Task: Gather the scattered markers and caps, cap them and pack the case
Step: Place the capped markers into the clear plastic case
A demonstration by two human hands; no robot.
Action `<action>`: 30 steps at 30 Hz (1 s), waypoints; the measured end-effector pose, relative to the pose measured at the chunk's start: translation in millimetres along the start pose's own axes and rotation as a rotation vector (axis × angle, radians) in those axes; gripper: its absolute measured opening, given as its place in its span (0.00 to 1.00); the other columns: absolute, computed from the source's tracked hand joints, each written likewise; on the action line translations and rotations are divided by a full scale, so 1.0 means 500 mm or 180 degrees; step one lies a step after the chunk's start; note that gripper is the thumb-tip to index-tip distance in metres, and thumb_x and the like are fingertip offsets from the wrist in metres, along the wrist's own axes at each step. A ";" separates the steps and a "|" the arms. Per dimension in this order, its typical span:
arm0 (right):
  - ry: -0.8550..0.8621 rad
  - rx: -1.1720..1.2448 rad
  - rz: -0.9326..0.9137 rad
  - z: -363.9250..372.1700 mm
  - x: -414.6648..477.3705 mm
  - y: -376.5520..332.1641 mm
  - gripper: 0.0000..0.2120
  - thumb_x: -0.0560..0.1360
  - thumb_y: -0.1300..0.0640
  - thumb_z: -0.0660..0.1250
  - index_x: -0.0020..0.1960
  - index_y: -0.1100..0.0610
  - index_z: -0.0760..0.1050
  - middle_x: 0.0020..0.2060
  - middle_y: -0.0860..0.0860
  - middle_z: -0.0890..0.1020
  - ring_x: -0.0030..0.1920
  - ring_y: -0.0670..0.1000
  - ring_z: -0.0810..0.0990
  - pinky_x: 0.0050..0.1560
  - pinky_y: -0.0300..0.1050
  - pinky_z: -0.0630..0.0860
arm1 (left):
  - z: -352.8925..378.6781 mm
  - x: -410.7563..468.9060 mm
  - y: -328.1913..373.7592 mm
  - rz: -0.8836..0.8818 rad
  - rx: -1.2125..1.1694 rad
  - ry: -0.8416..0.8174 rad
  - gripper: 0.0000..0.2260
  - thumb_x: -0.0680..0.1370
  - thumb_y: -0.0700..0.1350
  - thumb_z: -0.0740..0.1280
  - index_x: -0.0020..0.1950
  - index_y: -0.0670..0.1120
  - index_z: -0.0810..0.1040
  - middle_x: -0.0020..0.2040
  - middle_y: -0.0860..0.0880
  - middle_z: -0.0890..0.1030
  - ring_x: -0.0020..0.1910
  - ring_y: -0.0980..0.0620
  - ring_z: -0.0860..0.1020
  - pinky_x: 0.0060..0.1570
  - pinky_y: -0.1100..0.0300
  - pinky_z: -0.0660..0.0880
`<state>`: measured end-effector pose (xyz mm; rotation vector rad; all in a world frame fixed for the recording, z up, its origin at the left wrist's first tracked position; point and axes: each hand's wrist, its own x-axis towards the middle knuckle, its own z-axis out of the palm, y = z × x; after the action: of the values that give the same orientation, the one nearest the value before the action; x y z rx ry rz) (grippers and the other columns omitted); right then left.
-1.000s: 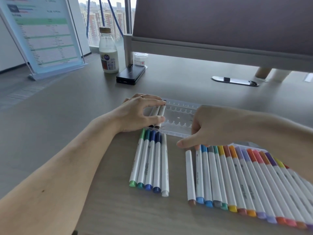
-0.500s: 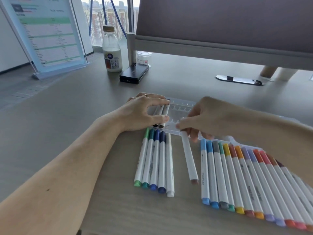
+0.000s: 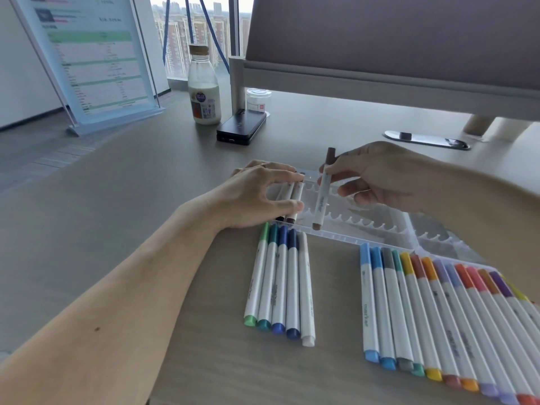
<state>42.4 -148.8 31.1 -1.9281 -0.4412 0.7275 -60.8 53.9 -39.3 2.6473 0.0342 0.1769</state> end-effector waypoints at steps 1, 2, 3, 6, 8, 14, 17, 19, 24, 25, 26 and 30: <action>0.0057 -0.0039 -0.0013 0.001 0.006 0.000 0.08 0.79 0.60 0.70 0.54 0.63 0.84 0.49 0.58 0.88 0.29 0.47 0.80 0.29 0.36 0.75 | 0.000 0.000 0.000 0.0003 0.0008 0.0015 0.33 0.71 0.74 0.59 0.76 0.66 0.69 0.77 0.66 0.67 0.79 0.59 0.59 0.78 0.41 0.58; 0.0104 -0.0072 -0.0020 0.003 0.011 0.000 0.07 0.79 0.60 0.70 0.53 0.63 0.85 0.49 0.57 0.88 0.28 0.46 0.79 0.29 0.36 0.74 | 0.001 0.001 0.000 -0.0005 0.0001 0.0037 0.32 0.72 0.73 0.58 0.76 0.66 0.69 0.77 0.66 0.67 0.78 0.59 0.60 0.78 0.41 0.58; 0.0134 -0.0078 -0.0021 0.005 0.016 0.000 0.07 0.79 0.60 0.70 0.53 0.63 0.85 0.49 0.57 0.88 0.28 0.46 0.78 0.28 0.36 0.73 | 0.001 0.002 0.001 -0.0019 -0.0024 0.0055 0.31 0.74 0.71 0.58 0.75 0.65 0.70 0.76 0.65 0.68 0.78 0.59 0.60 0.78 0.42 0.59; 0.0220 -0.0064 -0.0027 0.011 0.028 -0.002 0.08 0.80 0.59 0.70 0.53 0.63 0.84 0.49 0.56 0.88 0.28 0.46 0.76 0.25 0.34 0.71 | -0.001 0.001 0.005 -0.0055 -0.0147 0.0127 0.27 0.77 0.68 0.56 0.74 0.62 0.73 0.75 0.61 0.72 0.76 0.57 0.64 0.75 0.42 0.62; 0.0258 -0.0155 -0.0023 0.016 0.034 -0.002 0.07 0.79 0.59 0.71 0.53 0.63 0.85 0.48 0.55 0.88 0.27 0.45 0.75 0.23 0.33 0.68 | -0.004 -0.002 0.009 -0.0047 -0.0229 0.0224 0.29 0.77 0.70 0.54 0.75 0.61 0.73 0.75 0.59 0.73 0.75 0.56 0.66 0.74 0.42 0.64; 0.0235 -0.0665 0.0113 0.033 0.046 0.004 0.09 0.76 0.54 0.75 0.45 0.59 0.87 0.48 0.58 0.88 0.30 0.46 0.70 0.25 0.36 0.65 | -0.001 -0.009 0.022 -0.0012 -0.0142 0.0220 0.39 0.72 0.75 0.64 0.80 0.65 0.61 0.78 0.60 0.67 0.77 0.54 0.63 0.75 0.44 0.62; 0.0271 -0.0826 0.0170 0.034 0.045 0.003 0.08 0.76 0.54 0.75 0.45 0.59 0.87 0.41 0.53 0.88 0.29 0.45 0.70 0.28 0.37 0.64 | -0.001 -0.009 0.027 0.0015 -0.0020 0.0112 0.38 0.72 0.73 0.67 0.79 0.68 0.60 0.78 0.61 0.67 0.77 0.55 0.61 0.73 0.47 0.59; 0.0273 -0.1044 0.0179 0.034 0.043 0.002 0.07 0.73 0.52 0.78 0.42 0.56 0.88 0.38 0.51 0.88 0.30 0.46 0.69 0.28 0.38 0.65 | -0.004 -0.008 0.028 0.0079 0.0002 0.0102 0.35 0.73 0.72 0.68 0.78 0.68 0.63 0.77 0.61 0.68 0.77 0.56 0.61 0.72 0.49 0.59; 0.0333 -0.1364 0.0098 0.039 0.036 0.005 0.06 0.70 0.49 0.80 0.43 0.51 0.88 0.36 0.53 0.83 0.32 0.48 0.70 0.27 0.39 0.65 | -0.001 -0.006 0.029 0.0108 0.0119 0.0120 0.32 0.75 0.70 0.67 0.78 0.66 0.66 0.77 0.62 0.68 0.75 0.59 0.59 0.66 0.54 0.56; 0.0331 -0.1360 0.0094 0.039 0.035 0.006 0.07 0.70 0.48 0.80 0.44 0.50 0.88 0.37 0.53 0.83 0.33 0.48 0.69 0.27 0.39 0.65 | 0.000 -0.006 0.027 0.0097 0.0124 0.0124 0.32 0.75 0.70 0.67 0.78 0.66 0.66 0.77 0.62 0.68 0.75 0.60 0.59 0.66 0.54 0.56; 0.0335 -0.1357 0.0098 0.038 0.033 0.007 0.08 0.69 0.48 0.80 0.45 0.50 0.88 0.37 0.53 0.83 0.32 0.48 0.69 0.28 0.39 0.65 | 0.001 -0.005 0.025 0.0093 0.0124 0.0127 0.32 0.75 0.71 0.67 0.77 0.66 0.66 0.77 0.62 0.67 0.75 0.60 0.59 0.67 0.54 0.56; 0.0323 -0.1353 0.0100 0.039 0.029 0.008 0.09 0.70 0.47 0.79 0.46 0.50 0.87 0.37 0.54 0.82 0.31 0.48 0.67 0.26 0.38 0.65 | 0.003 -0.003 0.022 0.0081 0.0103 0.0122 0.31 0.75 0.71 0.67 0.77 0.66 0.68 0.77 0.63 0.67 0.75 0.60 0.59 0.66 0.53 0.56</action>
<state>40.7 -129.0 16.6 -2.3621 -0.5353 0.5845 -62.4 43.2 -35.8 2.6774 0.0163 0.2377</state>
